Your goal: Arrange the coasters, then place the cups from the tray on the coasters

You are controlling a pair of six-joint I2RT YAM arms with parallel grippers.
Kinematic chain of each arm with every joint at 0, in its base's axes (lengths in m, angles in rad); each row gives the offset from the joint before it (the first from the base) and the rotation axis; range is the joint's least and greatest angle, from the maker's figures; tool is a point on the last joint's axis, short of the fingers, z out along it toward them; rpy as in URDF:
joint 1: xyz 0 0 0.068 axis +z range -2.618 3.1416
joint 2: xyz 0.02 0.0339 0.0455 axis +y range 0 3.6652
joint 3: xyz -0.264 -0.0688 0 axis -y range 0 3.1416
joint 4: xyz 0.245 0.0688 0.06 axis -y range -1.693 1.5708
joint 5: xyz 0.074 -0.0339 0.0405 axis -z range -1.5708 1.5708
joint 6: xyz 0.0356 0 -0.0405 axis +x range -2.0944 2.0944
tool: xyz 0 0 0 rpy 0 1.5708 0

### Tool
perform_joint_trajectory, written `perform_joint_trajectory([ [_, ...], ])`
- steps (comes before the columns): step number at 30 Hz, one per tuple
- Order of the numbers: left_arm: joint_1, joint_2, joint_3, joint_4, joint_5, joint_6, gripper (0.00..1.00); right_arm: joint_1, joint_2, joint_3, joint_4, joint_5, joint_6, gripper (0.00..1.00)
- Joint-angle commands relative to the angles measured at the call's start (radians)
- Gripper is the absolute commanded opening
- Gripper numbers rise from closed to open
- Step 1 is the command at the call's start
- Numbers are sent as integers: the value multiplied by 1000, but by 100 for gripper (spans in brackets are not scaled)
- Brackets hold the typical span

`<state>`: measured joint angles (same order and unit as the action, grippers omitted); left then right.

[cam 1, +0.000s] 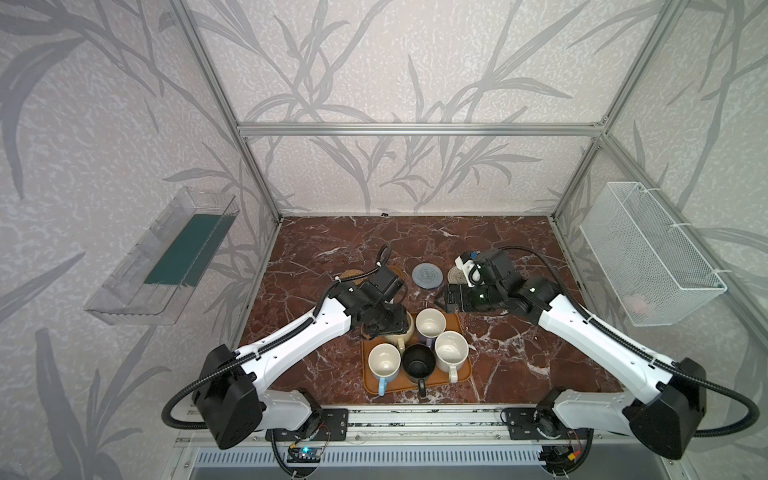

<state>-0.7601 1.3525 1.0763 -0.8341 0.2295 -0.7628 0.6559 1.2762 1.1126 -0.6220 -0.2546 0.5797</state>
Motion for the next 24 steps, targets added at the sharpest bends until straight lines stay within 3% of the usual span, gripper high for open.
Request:
perform_joint_trajectory([
  [1,-23,14,14,-64,-46,-13,58,14,8,-4,27,-14,13,99],
  [24,-54,117,71,-144,-150,59,55,19,-7,-14,4,9,3,99],
])
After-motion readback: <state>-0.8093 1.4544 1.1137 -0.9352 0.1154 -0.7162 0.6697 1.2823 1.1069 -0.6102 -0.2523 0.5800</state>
